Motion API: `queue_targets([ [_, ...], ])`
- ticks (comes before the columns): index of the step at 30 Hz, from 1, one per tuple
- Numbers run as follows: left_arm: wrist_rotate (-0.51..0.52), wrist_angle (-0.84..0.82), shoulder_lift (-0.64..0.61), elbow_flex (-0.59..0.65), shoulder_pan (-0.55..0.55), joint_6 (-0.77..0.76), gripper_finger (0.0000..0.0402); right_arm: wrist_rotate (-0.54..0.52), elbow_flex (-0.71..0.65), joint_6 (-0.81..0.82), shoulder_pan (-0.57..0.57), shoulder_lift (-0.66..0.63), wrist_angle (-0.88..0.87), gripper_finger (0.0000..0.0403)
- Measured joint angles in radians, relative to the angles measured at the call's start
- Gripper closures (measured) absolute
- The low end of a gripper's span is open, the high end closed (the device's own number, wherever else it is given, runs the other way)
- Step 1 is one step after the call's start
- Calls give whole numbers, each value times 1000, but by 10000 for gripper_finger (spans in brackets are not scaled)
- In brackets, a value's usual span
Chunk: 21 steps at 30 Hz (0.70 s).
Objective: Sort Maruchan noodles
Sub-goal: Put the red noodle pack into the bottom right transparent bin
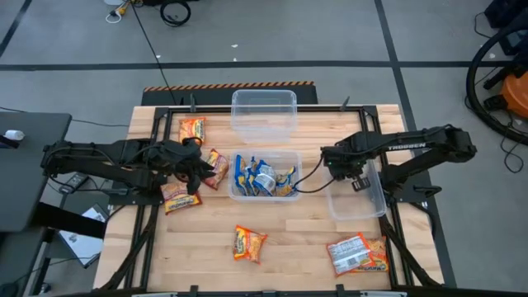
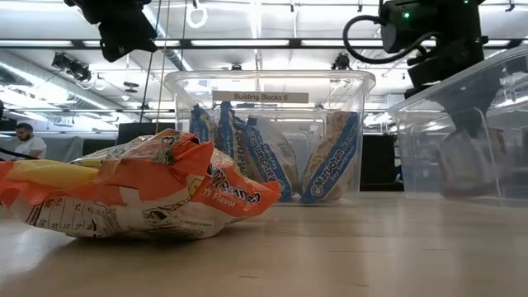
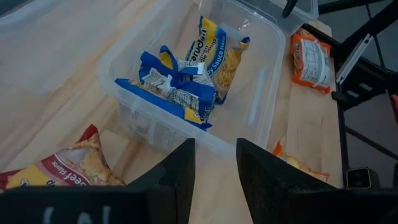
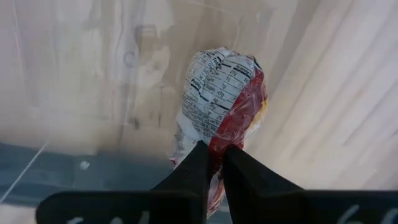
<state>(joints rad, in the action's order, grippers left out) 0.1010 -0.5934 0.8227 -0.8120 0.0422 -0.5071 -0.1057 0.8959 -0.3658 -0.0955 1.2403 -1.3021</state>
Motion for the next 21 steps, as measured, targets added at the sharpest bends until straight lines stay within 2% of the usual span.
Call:
queue_targets([
  [11,18,0,0,0,-14,24,278,-20,0,-54,-24,-37,0,295],
  [21,18,9,0,0,-35,29,278,-85,1,-49,-51,-40,3,289],
])
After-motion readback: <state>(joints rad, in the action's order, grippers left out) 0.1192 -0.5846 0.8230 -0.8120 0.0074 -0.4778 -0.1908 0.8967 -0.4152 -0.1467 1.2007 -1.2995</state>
